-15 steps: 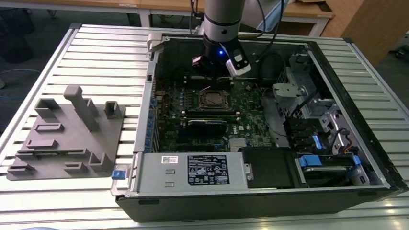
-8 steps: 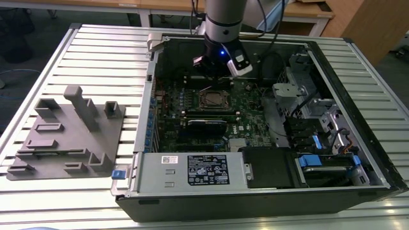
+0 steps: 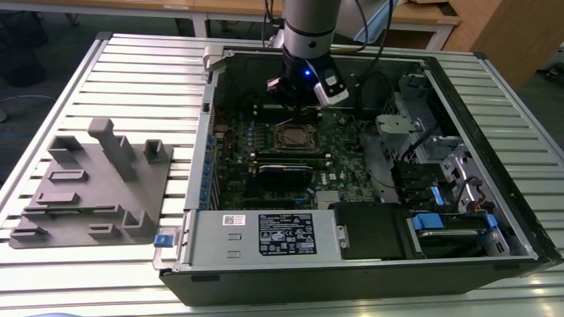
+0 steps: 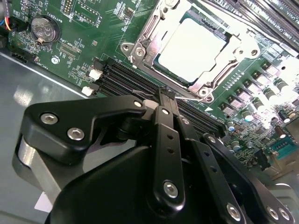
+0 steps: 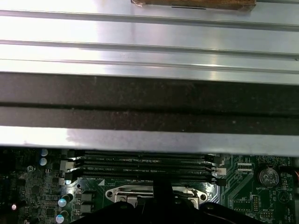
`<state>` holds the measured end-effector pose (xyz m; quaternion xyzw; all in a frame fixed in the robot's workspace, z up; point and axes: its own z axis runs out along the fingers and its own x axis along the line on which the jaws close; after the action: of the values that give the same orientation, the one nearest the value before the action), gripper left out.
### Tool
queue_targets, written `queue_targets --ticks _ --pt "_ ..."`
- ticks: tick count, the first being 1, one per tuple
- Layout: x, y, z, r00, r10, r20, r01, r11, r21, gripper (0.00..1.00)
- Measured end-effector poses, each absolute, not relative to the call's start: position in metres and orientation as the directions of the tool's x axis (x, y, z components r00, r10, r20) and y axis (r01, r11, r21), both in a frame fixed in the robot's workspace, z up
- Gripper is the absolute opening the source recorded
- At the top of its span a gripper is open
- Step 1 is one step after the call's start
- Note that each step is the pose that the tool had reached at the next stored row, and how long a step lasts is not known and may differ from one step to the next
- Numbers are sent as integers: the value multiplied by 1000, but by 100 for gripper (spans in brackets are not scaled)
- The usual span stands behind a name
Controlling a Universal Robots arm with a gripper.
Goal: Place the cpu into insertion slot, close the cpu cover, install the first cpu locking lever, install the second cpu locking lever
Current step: 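Install the first cpu locking lever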
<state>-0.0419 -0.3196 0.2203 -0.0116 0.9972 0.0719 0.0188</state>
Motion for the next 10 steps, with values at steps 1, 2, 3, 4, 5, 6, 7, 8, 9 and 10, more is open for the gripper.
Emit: queue_targets --ticks 1,2,3,4,5,6,7,8,9,10 --pt "-42 -320 220 -999 -21 -39 -26 989 143 11" --pt "-41 -320 219 -999 -21 -39 -26 989 143 11" --pt "-41 -320 219 -999 -21 -39 -26 989 143 11" --pt "-41 -320 218 -999 -21 -39 -26 989 143 11" --pt "-40 -320 218 -999 -21 -39 -26 989 143 11" --pt "-40 -320 218 -999 -20 -39 -26 989 143 11" --pt "-40 -320 217 -999 -21 -39 -26 989 143 11" --pt "-39 -320 217 -999 -20 -39 -26 989 143 11" --pt "-39 -320 217 -999 -21 -39 -26 989 143 11" --pt "-39 -320 217 -999 -20 -39 -25 989 143 11"
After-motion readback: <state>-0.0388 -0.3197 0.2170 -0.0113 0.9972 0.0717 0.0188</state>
